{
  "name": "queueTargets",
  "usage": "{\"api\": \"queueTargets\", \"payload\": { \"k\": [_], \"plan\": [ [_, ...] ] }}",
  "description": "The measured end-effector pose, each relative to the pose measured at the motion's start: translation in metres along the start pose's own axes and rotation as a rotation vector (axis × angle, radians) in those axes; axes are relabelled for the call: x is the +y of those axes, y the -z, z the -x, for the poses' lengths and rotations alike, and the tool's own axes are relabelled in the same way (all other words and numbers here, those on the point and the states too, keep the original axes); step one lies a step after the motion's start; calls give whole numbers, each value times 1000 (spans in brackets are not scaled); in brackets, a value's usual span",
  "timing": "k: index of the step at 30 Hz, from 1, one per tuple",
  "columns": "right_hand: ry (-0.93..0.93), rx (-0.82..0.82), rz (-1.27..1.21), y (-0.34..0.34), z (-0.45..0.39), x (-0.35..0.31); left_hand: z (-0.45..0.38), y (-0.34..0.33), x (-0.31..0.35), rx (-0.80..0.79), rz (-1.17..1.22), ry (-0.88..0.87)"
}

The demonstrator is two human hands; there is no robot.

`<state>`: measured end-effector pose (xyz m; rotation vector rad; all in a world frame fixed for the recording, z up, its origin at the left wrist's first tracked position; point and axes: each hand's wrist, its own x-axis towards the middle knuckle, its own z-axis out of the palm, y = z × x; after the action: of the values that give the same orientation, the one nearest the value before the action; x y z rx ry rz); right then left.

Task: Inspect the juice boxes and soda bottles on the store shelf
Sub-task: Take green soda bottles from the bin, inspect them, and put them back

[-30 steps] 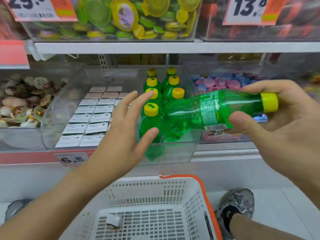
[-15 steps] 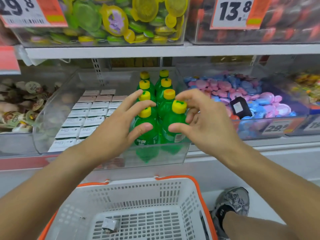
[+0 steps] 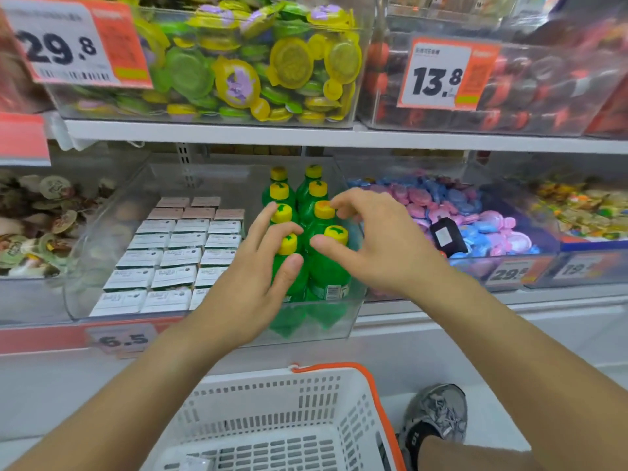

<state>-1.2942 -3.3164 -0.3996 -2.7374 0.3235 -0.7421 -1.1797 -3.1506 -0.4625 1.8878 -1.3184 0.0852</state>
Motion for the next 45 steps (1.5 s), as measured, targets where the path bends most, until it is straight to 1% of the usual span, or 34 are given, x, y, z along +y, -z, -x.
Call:
{"api": "queueTargets", "payload": {
  "k": [2,4,8,10,12,14,16,20,21,25,26,28,29,30,32,33,34,35,36,37,39,41,43,45],
  "plan": [
    [-6,19,-45,6,-20,-7,1,0,-1,3,19,-9],
    [-25,-32,-40,7,-43,-11,2,0,-1,-1,13,2],
    [-103,-277,135,9,-75,-6,2,2,3,-17,-2,46],
    [-151,-377,175,7,-82,-2,3,3,6,-28,-13,74],
    [-161,-403,168,2,-85,3,3,4,9,-41,-22,106],
    [-139,-383,103,-2,-82,10,3,6,11,-50,-25,118],
    [-129,-303,4,-3,-76,17,3,7,13,-49,-27,111],
    [-99,3,-156,-5,-56,18,5,8,12,-53,-19,84],
    [-47,104,-170,-4,-51,17,5,6,10,-46,-11,70],
    [288,614,-243,17,-31,4,4,3,9,-24,17,55],
    [339,712,-248,26,-26,-1,4,2,7,-24,30,58],
    [402,843,-262,46,-16,-13,1,4,7,-4,53,85],
    [430,877,-303,56,-10,-21,1,6,11,46,54,104],
    [456,893,-367,65,-4,-32,3,10,19,138,47,111],
    [450,876,-491,76,13,-56,10,21,47,363,69,84],
    [406,848,-539,76,24,-65,18,25,65,433,125,59],
    [337,809,-594,73,38,-73,29,26,83,452,180,24],
    [246,756,-672,68,53,-79,41,24,99,438,224,-11],
    [120,701,-770,58,70,-83,55,18,112,382,278,-14],
    [-29,631,-882,47,87,-86,69,11,123,300,353,27],
    [-328,472,-1048,25,120,-89,99,-7,136,141,526,208],
    [-548,331,-1075,6,147,-86,130,-35,138,31,609,398],
    [-744,248,-1096,-10,170,-83,157,-58,138,19,741,547],
    [-896,173,-1207,-23,188,-82,178,-73,136,26,878,664]
  ]
}}
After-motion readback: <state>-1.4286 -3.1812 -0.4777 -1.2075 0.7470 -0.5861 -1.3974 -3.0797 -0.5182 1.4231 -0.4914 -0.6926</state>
